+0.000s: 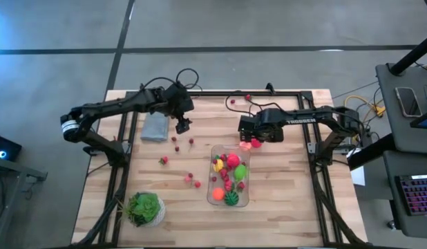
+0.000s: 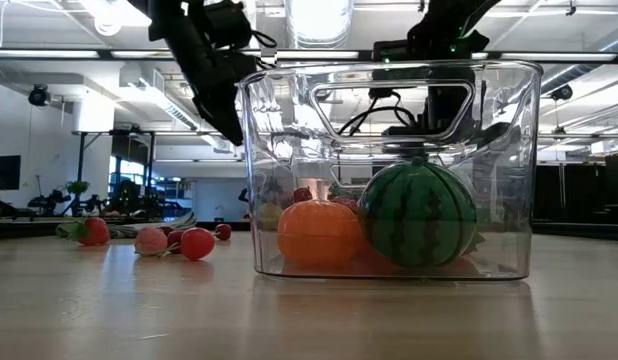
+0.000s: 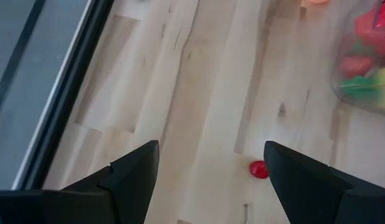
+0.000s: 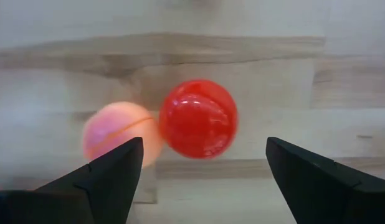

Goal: Pick and placing Produce into tupperware
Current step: Put the tomato into the transparent bin

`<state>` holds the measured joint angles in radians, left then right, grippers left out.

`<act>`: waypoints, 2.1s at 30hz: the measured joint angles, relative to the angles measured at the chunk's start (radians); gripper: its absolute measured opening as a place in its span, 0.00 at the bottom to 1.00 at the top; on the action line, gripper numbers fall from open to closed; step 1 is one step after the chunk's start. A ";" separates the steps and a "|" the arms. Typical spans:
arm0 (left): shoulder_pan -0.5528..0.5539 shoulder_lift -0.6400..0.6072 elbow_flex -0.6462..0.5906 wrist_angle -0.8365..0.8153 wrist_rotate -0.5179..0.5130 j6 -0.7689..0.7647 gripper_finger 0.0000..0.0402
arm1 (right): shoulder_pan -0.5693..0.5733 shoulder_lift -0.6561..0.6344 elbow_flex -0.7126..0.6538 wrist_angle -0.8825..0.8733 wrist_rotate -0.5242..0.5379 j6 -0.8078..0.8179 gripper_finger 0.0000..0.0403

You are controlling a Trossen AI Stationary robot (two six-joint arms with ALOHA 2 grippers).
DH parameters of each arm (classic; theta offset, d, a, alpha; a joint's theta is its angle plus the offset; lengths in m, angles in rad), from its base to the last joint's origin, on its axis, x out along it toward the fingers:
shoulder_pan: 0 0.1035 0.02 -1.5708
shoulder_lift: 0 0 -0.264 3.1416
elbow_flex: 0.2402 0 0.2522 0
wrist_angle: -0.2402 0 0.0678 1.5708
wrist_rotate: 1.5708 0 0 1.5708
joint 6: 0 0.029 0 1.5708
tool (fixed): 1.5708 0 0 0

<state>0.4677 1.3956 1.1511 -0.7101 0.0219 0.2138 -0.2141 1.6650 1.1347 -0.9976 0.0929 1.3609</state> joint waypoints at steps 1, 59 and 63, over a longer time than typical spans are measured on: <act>0.005 0.000 0.000 0.000 0.001 0.008 0.68 | 0.000 0.000 -0.004 0.011 0.000 0.019 0.82; 0.017 0.000 0.000 0.066 0.034 0.079 0.68 | -0.002 0.001 -0.178 0.150 -0.003 0.233 0.63; 0.017 0.000 0.000 0.066 0.036 0.079 0.68 | -0.002 -0.005 -0.178 0.151 -0.003 0.207 0.67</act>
<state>0.4850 1.3952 1.1507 -0.6437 0.0580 0.2928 -0.2158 1.6597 0.9569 -0.8467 0.0895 1.5676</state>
